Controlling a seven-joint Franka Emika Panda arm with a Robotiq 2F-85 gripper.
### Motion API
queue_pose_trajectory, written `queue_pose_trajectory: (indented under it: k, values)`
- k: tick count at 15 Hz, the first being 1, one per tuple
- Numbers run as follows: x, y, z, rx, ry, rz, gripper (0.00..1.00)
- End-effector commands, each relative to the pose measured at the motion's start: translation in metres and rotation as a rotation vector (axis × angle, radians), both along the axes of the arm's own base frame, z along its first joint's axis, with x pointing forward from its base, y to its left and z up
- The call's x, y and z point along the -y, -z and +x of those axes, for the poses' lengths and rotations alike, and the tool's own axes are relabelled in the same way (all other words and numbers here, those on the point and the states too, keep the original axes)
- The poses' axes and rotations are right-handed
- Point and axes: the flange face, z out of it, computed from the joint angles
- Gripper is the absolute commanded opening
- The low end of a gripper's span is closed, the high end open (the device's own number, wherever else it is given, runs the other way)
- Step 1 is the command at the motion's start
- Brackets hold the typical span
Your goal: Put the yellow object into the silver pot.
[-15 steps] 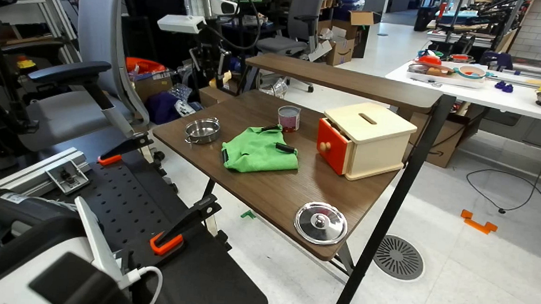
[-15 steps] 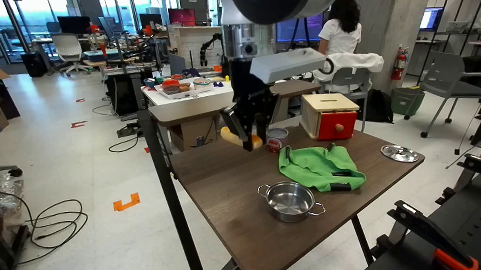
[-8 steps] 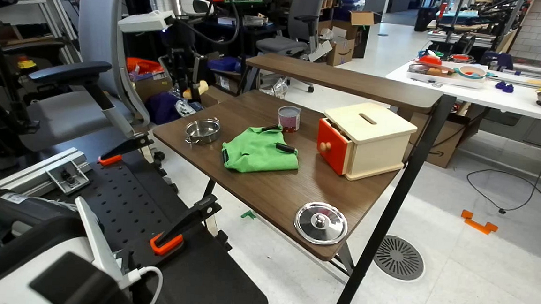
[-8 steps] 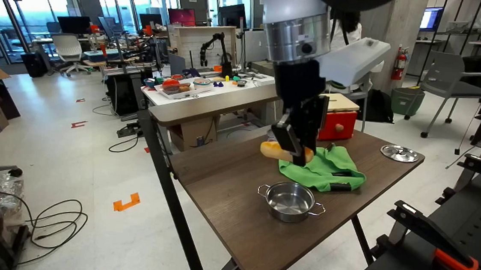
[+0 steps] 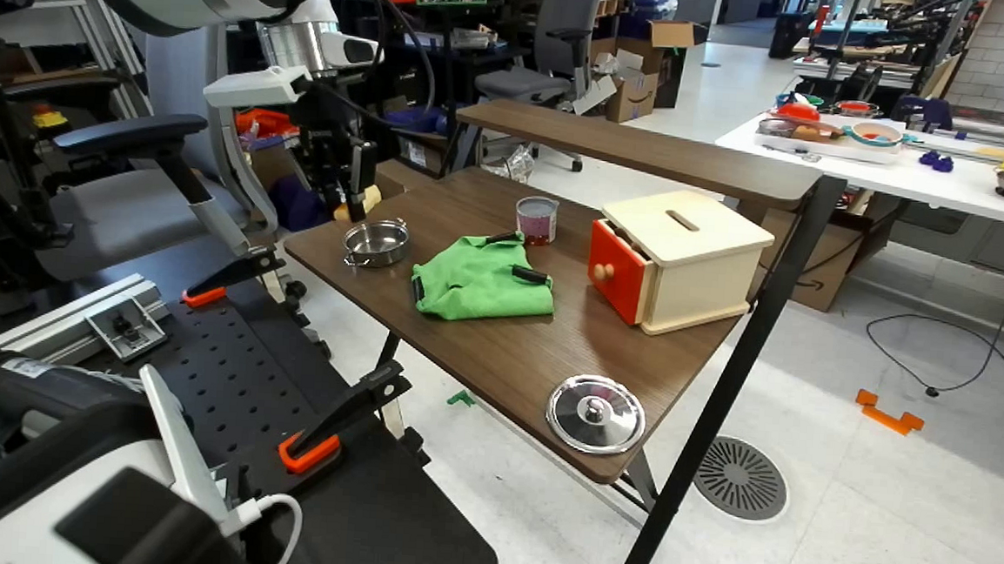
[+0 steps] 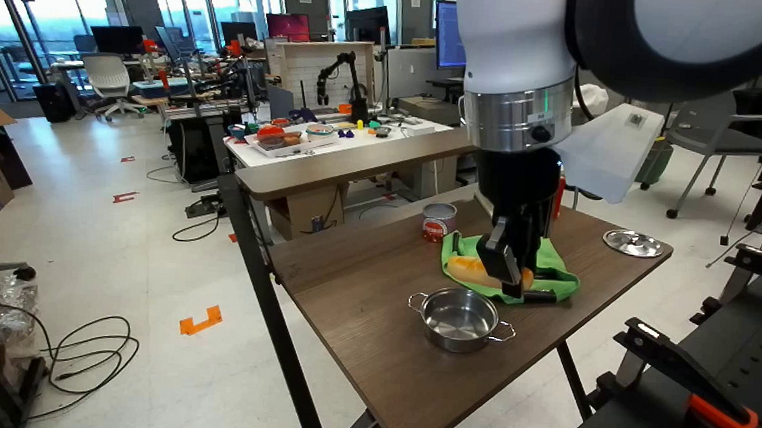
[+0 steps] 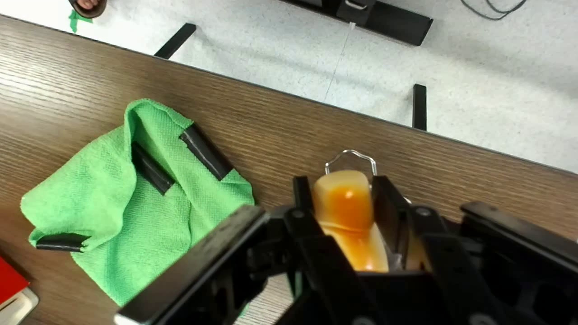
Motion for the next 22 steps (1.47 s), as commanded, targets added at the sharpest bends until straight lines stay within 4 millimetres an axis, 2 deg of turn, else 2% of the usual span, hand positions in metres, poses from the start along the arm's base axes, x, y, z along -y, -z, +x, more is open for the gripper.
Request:
queue_pose_trajectory:
  k: [1,6,11,17,22]
  values:
    - [0.004,0.012,0.004,0.052,0.002,-0.009,0.13]
    - [0.004,0.029,0.013,0.090,0.011,-0.011,0.13]
    - [-0.010,0.044,0.022,0.106,0.021,-0.009,0.13]
    - [-0.024,0.055,0.038,0.132,0.034,-0.019,0.13]
    - [-0.034,0.060,0.044,0.138,0.033,-0.012,0.13]
